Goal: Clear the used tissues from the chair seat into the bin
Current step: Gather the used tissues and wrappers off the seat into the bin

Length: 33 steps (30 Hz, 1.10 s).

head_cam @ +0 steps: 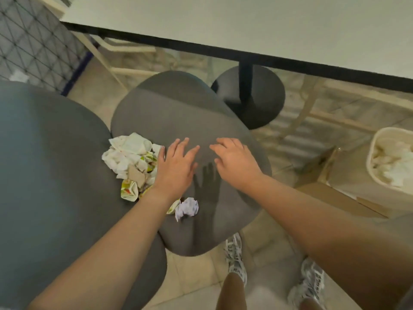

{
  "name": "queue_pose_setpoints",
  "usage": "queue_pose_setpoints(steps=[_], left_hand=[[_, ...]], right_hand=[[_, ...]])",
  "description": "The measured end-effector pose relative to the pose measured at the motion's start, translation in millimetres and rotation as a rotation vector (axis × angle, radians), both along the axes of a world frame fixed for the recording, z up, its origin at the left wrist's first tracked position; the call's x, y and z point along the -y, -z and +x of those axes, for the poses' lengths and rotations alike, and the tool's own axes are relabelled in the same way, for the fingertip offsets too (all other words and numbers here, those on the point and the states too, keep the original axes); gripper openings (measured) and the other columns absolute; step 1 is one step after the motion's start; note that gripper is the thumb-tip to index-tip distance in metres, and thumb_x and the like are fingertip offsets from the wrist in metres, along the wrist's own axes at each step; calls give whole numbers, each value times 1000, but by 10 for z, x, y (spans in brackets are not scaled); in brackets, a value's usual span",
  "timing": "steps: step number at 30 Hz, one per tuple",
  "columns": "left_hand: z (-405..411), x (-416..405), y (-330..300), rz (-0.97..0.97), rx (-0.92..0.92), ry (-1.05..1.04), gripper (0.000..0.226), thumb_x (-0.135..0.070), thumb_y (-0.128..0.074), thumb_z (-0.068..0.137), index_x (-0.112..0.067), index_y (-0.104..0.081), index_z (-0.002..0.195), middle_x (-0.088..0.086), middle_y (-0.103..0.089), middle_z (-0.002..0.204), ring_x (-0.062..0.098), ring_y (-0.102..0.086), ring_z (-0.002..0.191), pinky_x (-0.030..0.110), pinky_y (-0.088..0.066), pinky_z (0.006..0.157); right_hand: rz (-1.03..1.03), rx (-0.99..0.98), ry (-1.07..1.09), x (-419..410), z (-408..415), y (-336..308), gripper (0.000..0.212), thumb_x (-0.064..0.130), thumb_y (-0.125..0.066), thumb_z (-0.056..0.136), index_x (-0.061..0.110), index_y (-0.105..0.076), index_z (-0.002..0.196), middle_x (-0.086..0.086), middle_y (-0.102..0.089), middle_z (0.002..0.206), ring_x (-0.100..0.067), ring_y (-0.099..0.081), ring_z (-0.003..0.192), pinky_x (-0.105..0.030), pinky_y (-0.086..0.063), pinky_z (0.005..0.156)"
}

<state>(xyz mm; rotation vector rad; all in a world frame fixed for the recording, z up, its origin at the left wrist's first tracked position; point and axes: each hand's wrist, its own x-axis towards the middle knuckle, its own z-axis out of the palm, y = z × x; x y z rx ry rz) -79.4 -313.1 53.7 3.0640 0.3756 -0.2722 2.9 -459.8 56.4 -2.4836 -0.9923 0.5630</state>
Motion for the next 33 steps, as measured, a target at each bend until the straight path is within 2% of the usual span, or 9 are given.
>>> queue_pose_setpoints(steps=[5,8,10,13,15,17,20,23,33], left_hand=[[-462,-345,216,23,-44,-144,43,-26,-47,93,-25,-42,136,6,-39,143,27,-31,132,47,-27,104],[-675,-410,384,-36,-205,-176,44,-21,-46,92,-29,-40,134,3,-39,139,26,-31,129,45,-31,100],[-796,-441,513,-91,-312,-180,56,-18,-50,86,-33,-34,138,2,-32,145,27,-26,132,47,-29,104],[-922,-461,678,-168,-416,-223,74,-33,-63,78,-37,-25,141,3,-16,153,31,-15,138,52,-23,108],[-956,-448,770,-145,-446,-206,80,-49,-67,71,-39,-27,140,5,-17,152,32,-17,137,53,-22,106],[-968,-415,841,-82,-422,-167,78,-54,-67,69,-39,-32,138,6,-22,148,34,-23,131,50,-24,103],[-964,-409,921,-63,-355,-155,65,-40,-68,73,-33,-41,133,9,-30,141,35,-31,123,45,-30,98],[-929,-439,934,-97,-339,-149,66,-30,-71,70,-28,-45,131,11,-33,136,33,-33,119,42,-33,97],[-468,-206,607,-96,-270,-56,75,-39,-69,60,-35,-40,130,4,-34,128,27,-31,120,41,-31,95]], right_hand=[[-71,-98,-182,-363,-234,205,46,20,-44,94,18,-37,139,-7,-33,149,-27,-27,137,-42,-28,111],[-107,-157,-297,-505,-395,368,44,24,-47,93,16,-42,136,-8,-39,143,-28,-31,132,-42,-33,109],[-129,-186,-380,-558,-508,483,43,27,-51,91,15,-47,132,-8,-45,134,-28,-34,126,-42,-37,105],[-160,-267,-485,-611,-683,671,43,28,-57,87,16,-50,128,-8,-45,128,-28,-37,120,-40,-40,100],[-186,-322,-550,-634,-786,794,46,27,-60,85,19,-50,128,-9,-46,128,-28,-39,120,-41,-39,102],[-198,-305,-605,-641,-861,900,45,23,-61,84,22,-50,127,-9,-46,128,-30,-41,119,-42,-38,104],[-185,-280,-587,-616,-889,965,42,12,-51,89,19,-49,130,-11,-45,129,-31,-39,118,-43,-40,101],[-162,-245,-555,-592,-831,969,38,2,-48,90,14,-52,125,-13,-46,124,-31,-40,117,-40,-40,96],[-73,-154,-312,-213,-412,653,35,1,-47,87,6,-51,121,-15,-46,122,-31,-39,115,-38,-38,94]])
